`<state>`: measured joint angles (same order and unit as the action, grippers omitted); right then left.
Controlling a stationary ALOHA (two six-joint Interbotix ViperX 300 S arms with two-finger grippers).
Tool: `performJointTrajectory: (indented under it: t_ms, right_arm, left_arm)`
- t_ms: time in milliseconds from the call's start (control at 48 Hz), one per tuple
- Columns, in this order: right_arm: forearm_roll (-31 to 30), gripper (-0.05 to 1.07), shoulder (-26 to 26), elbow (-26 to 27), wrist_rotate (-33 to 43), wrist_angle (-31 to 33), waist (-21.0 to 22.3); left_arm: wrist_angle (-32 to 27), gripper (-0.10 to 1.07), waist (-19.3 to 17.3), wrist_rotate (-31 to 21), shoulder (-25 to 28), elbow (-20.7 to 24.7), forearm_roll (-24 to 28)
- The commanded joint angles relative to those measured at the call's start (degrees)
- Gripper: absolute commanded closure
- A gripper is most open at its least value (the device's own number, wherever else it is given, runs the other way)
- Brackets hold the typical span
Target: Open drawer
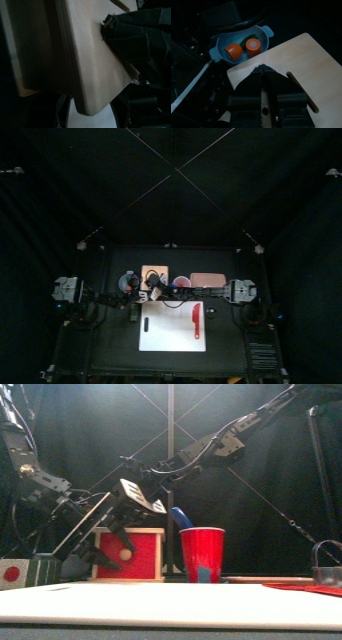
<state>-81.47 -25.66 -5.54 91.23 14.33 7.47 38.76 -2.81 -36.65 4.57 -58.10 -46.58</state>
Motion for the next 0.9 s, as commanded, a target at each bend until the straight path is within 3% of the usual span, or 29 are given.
performJointTrajectory:
  t_ms: [0,875]
  right_arm:
    - [0.7,0.72,-1.2,-0.4,0.2,-0.2,-0.7]
    - [1.0,0.72,-1.9,0.3,0.2,-0.2,-0.8]
  left_arm:
    - [1.3,0.16,-0.7,0.2,-0.4,1.7,0.2]
    - [1.6,0.17,-0.6,0.1,0.5,2.9,1.3]
